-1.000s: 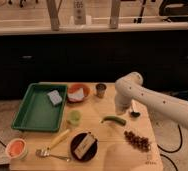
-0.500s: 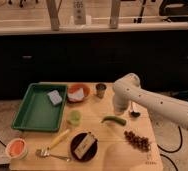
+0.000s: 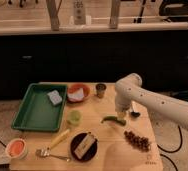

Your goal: Place pepper in plastic cup

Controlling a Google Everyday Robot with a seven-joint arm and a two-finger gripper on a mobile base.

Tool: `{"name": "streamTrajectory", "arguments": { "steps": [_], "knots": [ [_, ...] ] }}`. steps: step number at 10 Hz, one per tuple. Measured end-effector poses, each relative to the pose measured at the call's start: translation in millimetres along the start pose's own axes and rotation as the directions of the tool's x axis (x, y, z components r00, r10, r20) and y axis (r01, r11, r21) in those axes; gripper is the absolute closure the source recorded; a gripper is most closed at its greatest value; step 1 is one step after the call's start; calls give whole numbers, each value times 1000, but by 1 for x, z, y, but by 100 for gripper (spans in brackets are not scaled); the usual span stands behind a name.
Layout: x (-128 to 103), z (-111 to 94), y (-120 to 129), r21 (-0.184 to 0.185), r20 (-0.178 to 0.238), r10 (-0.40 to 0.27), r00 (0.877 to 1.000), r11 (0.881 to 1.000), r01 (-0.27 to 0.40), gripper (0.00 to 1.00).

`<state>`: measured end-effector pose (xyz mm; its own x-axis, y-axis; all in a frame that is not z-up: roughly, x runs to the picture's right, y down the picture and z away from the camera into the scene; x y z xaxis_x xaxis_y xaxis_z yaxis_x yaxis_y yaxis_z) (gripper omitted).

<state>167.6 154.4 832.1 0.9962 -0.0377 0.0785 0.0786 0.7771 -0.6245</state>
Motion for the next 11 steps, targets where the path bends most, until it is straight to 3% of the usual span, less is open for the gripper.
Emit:
{"name": "streamTrajectory", "arguments": {
  "steps": [5, 11],
  "knots": [
    [1, 41, 8, -24, -6, 22, 1000, 999, -22, 22],
    [1, 46, 4, -4, -4, 11, 1000, 1000, -11, 81]
  ]
}}
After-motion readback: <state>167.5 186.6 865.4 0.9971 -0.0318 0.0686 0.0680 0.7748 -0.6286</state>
